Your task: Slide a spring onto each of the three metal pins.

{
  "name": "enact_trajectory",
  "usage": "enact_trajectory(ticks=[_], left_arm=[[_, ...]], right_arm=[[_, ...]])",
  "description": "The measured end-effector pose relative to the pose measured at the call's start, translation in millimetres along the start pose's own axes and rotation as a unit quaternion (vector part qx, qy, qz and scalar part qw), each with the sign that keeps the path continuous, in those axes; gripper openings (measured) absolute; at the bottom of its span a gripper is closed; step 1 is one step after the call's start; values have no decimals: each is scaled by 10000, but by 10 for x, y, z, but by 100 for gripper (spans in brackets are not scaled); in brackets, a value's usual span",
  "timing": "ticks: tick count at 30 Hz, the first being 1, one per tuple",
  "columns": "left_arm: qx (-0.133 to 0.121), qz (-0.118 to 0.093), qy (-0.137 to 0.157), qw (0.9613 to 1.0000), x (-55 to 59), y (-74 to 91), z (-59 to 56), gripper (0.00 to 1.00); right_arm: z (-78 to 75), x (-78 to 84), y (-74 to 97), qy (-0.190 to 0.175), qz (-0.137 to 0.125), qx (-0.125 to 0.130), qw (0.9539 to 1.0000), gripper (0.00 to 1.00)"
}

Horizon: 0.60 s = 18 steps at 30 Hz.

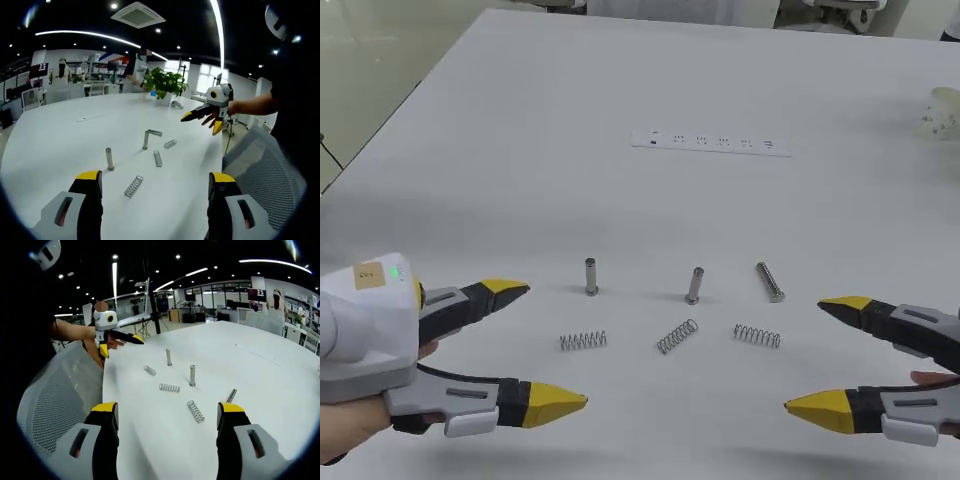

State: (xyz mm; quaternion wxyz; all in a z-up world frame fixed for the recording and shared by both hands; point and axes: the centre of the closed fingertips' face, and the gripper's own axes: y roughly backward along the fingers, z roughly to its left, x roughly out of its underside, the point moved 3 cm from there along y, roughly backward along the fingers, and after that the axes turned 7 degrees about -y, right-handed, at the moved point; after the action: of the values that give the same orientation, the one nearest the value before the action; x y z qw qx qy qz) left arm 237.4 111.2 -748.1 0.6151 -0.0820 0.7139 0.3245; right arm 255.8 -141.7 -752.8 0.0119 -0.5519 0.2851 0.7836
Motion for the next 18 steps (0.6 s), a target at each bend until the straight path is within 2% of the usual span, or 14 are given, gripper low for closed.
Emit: enact_trajectory(ticks=[18], left_arm=[[1, -32, -29, 10000, -17, -12, 19, 84]], right_arm=[[-5, 33, -26, 14, 70, -40, 10000, 81]])
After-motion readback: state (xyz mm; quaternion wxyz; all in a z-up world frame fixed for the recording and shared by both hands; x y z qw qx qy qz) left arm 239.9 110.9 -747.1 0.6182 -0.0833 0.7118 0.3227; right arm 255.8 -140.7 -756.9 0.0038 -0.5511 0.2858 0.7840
